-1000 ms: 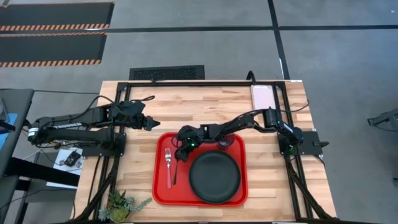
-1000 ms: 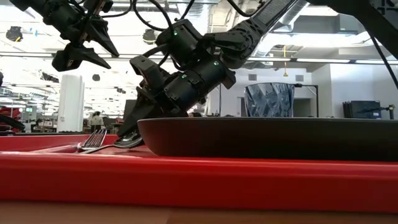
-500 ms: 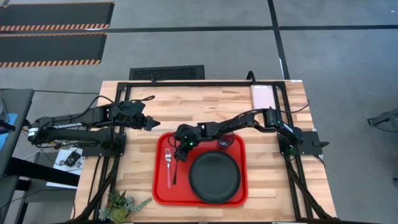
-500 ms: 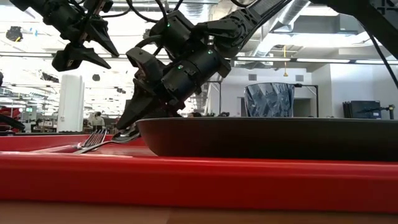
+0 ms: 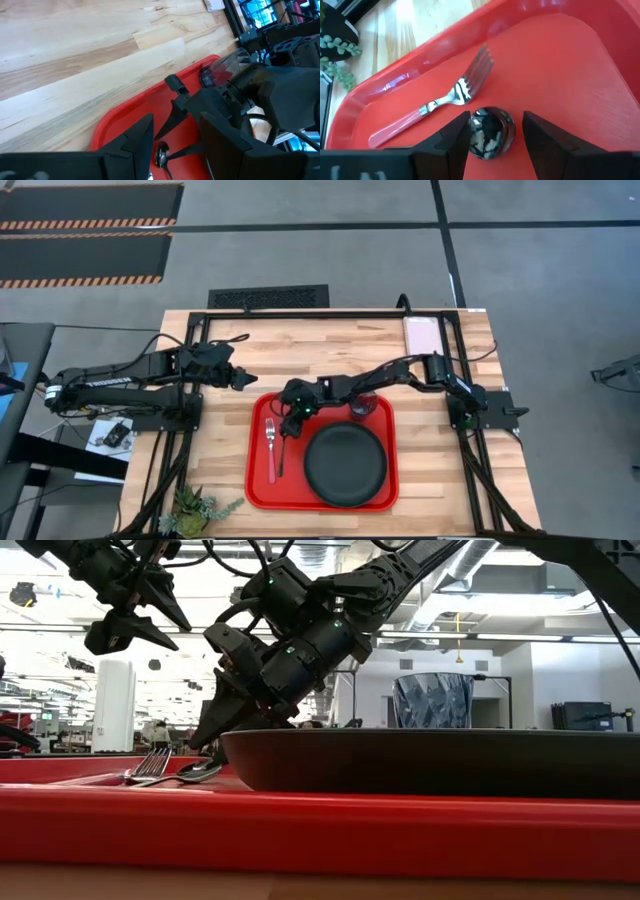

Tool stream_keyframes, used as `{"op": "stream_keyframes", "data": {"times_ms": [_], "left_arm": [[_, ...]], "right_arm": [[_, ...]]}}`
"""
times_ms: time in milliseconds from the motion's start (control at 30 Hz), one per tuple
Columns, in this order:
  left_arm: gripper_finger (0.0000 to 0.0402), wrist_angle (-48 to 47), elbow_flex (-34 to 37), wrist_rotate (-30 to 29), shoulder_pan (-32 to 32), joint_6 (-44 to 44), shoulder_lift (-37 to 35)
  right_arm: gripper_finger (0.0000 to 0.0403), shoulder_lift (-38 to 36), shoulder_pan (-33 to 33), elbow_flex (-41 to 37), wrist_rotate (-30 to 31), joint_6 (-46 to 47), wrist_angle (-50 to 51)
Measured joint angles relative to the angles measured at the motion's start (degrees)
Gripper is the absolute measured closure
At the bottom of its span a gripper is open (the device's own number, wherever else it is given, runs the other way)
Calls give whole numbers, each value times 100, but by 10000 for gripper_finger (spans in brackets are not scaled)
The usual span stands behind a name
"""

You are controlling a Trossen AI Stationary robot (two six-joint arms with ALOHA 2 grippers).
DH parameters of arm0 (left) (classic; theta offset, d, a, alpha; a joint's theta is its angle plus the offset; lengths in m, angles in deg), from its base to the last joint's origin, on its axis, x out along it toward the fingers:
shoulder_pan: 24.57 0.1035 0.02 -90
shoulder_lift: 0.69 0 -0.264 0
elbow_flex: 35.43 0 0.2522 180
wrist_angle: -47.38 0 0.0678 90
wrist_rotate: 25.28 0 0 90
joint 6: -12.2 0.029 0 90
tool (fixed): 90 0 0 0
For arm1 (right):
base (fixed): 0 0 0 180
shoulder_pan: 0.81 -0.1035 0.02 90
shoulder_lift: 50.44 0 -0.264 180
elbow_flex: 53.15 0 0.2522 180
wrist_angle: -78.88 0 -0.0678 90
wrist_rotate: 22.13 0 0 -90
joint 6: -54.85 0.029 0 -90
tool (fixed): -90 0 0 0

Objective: Pick and place plate/cup/fork/spoon on tray
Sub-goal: Return to Home Position

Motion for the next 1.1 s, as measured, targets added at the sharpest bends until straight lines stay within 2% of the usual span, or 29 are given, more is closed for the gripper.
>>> {"op": "stream_keyframes", "data": {"times_ms": [267,433,600,833,900,1000,1100], "left_arm": [[258,67,0,25,1,96,-3],[258,240,5,46,0,186,-94],[258,853,6,138,1,361,-344],[258,1788,2,237,1,912,-924],[258,2050,2,243,1,992,-1081],[258,2124,2,187,1,1297,-1345],[258,2031,2,147,1,1550,-1587]], "right_arm": [[212,-218,183,381,-425,-74,394],[218,-663,369,638,-818,-517,1358],[217,-1608,553,654,-906,-893,2000],[224,-3106,653,649,-249,-1244,2160],[226,-3576,644,651,-220,-1494,2211],[227,-4283,623,656,-221,-1841,2466],[225,-4934,586,654,-176,-2164,3173]]}}
